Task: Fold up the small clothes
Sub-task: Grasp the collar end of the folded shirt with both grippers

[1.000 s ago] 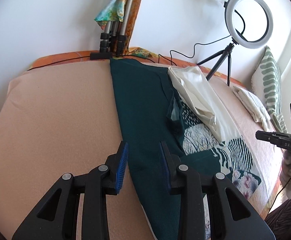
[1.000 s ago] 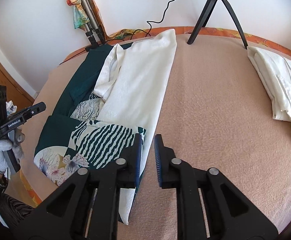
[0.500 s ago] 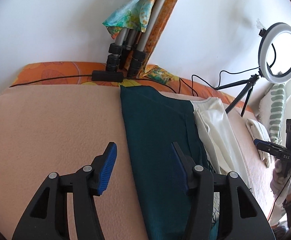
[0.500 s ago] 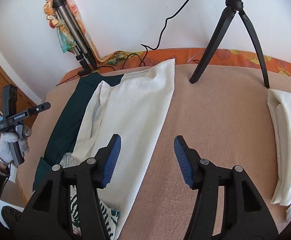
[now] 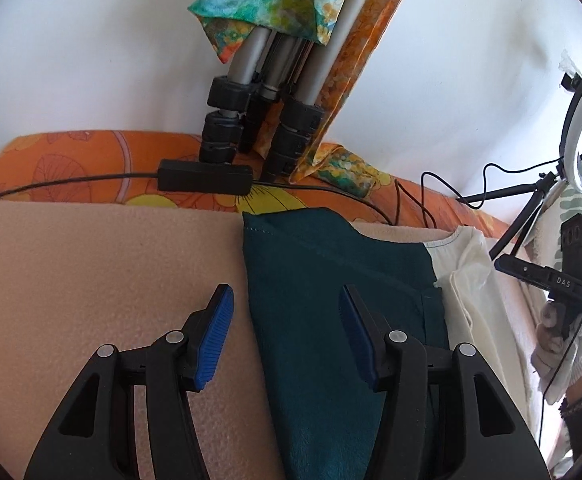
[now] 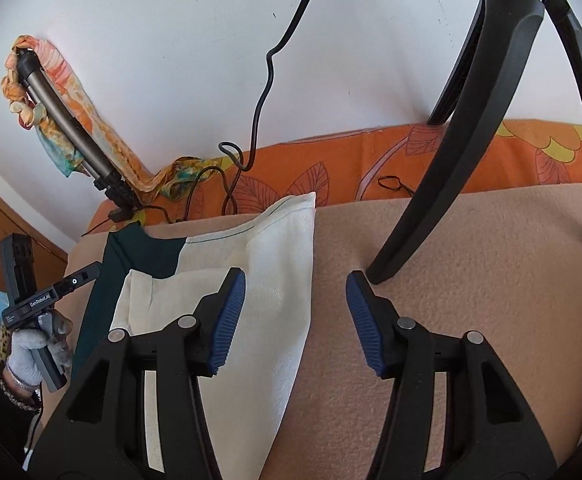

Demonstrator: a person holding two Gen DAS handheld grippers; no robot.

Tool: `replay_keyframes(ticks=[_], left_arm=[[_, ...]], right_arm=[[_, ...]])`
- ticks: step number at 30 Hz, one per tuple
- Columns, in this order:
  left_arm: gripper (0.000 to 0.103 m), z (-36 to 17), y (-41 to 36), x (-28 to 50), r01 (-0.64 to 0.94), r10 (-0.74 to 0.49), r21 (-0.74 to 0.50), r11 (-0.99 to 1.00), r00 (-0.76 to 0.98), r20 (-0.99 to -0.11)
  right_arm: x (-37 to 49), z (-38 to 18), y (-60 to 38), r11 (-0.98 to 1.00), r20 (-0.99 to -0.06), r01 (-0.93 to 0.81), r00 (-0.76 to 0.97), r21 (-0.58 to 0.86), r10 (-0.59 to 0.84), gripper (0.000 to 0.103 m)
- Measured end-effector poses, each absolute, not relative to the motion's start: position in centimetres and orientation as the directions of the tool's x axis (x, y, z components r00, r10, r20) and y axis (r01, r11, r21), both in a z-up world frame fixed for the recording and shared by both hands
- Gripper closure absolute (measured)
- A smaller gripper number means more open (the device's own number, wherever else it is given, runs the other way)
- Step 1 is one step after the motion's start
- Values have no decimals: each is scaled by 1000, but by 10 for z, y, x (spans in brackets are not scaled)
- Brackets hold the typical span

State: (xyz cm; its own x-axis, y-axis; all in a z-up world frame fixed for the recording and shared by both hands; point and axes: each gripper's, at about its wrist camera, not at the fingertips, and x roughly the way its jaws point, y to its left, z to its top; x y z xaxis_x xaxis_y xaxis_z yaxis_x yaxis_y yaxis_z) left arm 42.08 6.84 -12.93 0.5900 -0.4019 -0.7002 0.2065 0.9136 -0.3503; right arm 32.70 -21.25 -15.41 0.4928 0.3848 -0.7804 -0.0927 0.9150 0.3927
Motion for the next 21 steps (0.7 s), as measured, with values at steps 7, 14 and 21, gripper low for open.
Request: replay_keyframes(ticks=[7,14,21], left_arm=[[50,-107,47,415,321,-637,-561,763,523,-566],[50,-105,-19,421,427,-682,-532,731,438,-586],[55,-116,-47,422,471,-634,-442,764,416,-652]], right_arm=[[345,-144,-218,900,-754,-126,506,416,419,47],[366,-152,-203,911,-776,-123,487,393,401,47],[376,-160,-192,926,-795,-117,482,359,369,47]])
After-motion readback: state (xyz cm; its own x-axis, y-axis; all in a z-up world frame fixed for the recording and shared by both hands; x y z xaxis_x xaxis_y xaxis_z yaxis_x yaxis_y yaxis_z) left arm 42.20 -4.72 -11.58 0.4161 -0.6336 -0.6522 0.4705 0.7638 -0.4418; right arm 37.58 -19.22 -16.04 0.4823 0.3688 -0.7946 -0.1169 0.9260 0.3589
